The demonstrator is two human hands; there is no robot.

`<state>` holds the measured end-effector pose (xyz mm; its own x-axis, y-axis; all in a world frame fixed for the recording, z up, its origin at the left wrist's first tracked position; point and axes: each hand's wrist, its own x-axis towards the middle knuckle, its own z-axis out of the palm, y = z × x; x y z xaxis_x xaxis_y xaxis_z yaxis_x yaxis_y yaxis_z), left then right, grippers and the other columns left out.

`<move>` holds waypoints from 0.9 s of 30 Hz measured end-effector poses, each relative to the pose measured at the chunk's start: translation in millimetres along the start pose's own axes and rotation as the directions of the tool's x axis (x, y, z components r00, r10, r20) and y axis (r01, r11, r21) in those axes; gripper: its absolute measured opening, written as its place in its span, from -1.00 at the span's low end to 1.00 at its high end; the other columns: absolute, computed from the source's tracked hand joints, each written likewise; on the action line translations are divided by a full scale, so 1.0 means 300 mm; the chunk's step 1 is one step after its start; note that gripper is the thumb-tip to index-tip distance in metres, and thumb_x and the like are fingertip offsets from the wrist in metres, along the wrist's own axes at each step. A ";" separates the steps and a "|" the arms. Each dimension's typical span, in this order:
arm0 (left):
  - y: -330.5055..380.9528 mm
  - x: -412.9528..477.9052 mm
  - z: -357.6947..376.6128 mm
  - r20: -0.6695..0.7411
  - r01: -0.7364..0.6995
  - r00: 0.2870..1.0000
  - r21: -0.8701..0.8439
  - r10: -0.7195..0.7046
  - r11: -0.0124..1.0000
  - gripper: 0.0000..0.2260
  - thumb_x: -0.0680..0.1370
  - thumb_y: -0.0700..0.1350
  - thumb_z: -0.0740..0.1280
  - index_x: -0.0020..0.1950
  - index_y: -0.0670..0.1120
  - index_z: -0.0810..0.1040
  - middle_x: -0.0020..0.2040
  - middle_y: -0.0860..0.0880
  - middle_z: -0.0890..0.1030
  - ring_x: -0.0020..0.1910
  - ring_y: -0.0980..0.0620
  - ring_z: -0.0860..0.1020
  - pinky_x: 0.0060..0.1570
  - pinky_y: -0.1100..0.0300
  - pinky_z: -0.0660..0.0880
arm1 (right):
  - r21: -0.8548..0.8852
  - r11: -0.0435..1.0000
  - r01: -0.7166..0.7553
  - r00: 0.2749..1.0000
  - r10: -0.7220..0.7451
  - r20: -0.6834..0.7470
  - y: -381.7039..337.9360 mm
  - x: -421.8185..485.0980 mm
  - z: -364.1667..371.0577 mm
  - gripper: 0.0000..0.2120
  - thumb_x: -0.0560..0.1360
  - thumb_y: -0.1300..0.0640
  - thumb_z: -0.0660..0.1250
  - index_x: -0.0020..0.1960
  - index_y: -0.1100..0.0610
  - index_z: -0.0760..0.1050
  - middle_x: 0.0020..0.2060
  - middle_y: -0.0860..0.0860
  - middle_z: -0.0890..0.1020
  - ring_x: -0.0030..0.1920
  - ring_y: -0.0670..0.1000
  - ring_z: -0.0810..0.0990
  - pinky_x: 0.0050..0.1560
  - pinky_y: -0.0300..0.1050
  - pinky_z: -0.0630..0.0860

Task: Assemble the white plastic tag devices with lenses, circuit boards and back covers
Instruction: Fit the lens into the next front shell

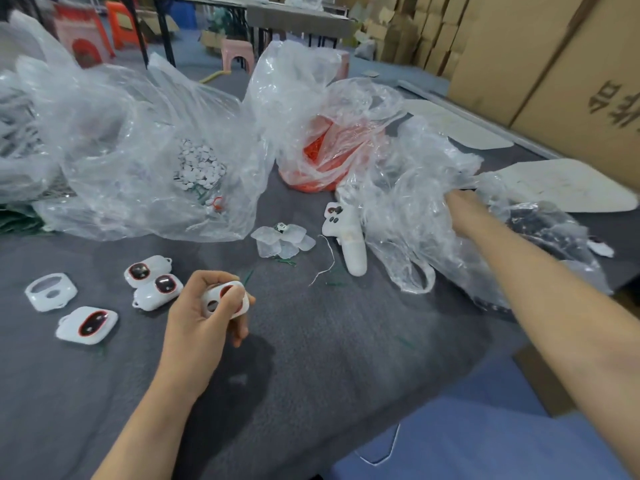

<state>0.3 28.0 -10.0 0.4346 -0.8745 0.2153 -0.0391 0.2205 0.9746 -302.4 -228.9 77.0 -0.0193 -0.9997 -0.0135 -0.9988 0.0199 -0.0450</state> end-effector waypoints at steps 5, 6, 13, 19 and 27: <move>0.010 -0.003 0.010 0.001 0.011 1.000 -0.031 -0.011 0.999 -0.80 0.58 -0.28 0.28 -0.15 0.01 0.49 -0.28 -0.08 0.62 -0.57 0.06 0.40 -0.61 0.28 0.33 | 0.142 0.990 0.017 0.997 -0.028 0.074 0.035 0.031 0.000 -0.83 0.51 0.30 0.25 0.07 0.30 0.54 0.07 0.22 0.57 0.05 0.18 0.52 0.06 -0.02 0.42; 0.011 -0.004 0.010 -0.011 0.012 1.000 -0.032 -0.013 0.999 -0.81 0.58 -0.27 0.28 -0.14 0.00 0.49 -0.28 -0.08 0.63 -0.58 0.08 0.38 -0.61 0.29 0.31 | 0.164 0.986 0.023 0.998 -0.031 0.052 0.039 0.031 0.003 -0.88 0.49 0.31 0.26 -0.01 0.27 0.54 0.02 0.21 0.58 -0.03 0.14 0.50 -0.03 -0.05 0.41; 0.011 -0.005 0.015 -0.034 0.035 0.999 -0.051 -0.037 0.998 -0.93 0.60 -0.23 0.26 -0.06 -0.09 0.47 -0.22 -0.07 0.66 -0.58 0.10 0.37 -0.60 0.33 0.28 | 0.352 0.936 -0.018 0.933 0.143 -0.332 0.046 -0.004 0.012 -0.84 0.48 0.34 0.25 -0.13 0.15 0.57 -0.08 0.15 0.63 0.00 0.20 0.57 -0.05 -0.09 0.43; 0.026 0.003 0.027 -0.040 0.105 0.993 -0.166 -0.113 0.981 -0.74 0.57 -0.36 0.26 0.11 -0.02 0.50 -0.13 -0.01 0.69 -0.37 0.06 0.59 -0.32 0.28 0.54 | 0.793 0.447 0.415 0.749 0.327 -0.576 -0.122 -0.294 -0.060 -0.89 0.48 0.18 0.33 -0.04 0.02 0.57 -0.28 -0.15 0.64 -0.28 -0.15 0.60 -0.15 -0.45 0.46; 0.039 -0.005 0.014 -0.027 0.128 0.990 -0.276 -0.141 0.953 -0.74 0.56 -0.32 0.29 0.18 -0.05 0.51 -0.09 -0.01 0.67 -0.15 0.00 0.67 -0.15 0.28 0.57 | 0.980 -0.145 -0.139 0.925 -0.373 0.076 -0.596 -0.624 0.190 -0.84 0.47 0.44 0.32 -0.12 0.23 0.60 -0.36 0.04 0.68 -0.35 -0.02 0.65 -0.27 -0.23 0.59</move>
<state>-4.5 30.2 1.4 0.4602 -0.8848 0.0737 0.2669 0.2170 0.9390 -117.7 -44.5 30.7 0.3582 -0.9309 -0.0719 0.1915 0.1487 -0.9702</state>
